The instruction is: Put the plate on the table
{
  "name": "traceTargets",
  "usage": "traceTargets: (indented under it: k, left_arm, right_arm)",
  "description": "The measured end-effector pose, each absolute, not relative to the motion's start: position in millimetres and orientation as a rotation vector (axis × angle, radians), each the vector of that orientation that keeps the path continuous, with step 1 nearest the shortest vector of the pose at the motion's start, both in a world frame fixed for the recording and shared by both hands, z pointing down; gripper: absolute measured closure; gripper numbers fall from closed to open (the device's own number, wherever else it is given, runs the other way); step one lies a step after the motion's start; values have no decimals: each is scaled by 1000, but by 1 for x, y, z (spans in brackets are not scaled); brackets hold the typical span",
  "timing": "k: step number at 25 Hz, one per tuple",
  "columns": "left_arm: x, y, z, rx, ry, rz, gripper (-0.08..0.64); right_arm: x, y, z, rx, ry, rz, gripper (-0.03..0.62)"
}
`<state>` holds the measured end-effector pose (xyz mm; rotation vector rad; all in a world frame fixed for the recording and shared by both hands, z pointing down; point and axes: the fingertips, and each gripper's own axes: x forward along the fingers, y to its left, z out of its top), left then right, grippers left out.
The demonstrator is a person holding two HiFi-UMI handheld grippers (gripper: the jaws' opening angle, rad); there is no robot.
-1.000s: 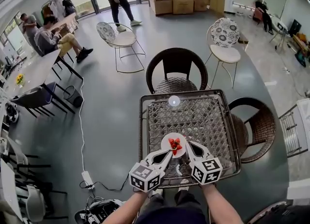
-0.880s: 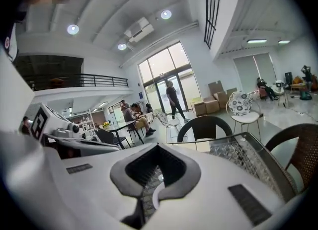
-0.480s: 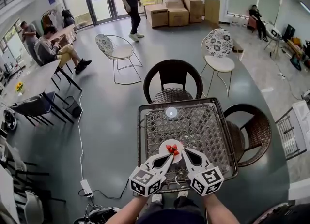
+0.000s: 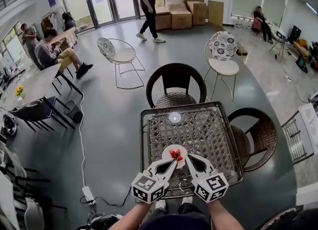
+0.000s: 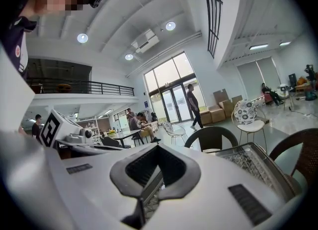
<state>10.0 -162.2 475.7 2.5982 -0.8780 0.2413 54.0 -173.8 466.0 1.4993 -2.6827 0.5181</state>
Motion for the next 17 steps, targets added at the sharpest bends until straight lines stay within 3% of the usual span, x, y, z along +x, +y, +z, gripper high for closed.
traceTargets:
  k: [17]
  left_arm:
    - [8, -160, 480, 2594, -872, 242, 554]
  right_arm:
    - [54, -174, 468, 1528, -2669, 513, 588]
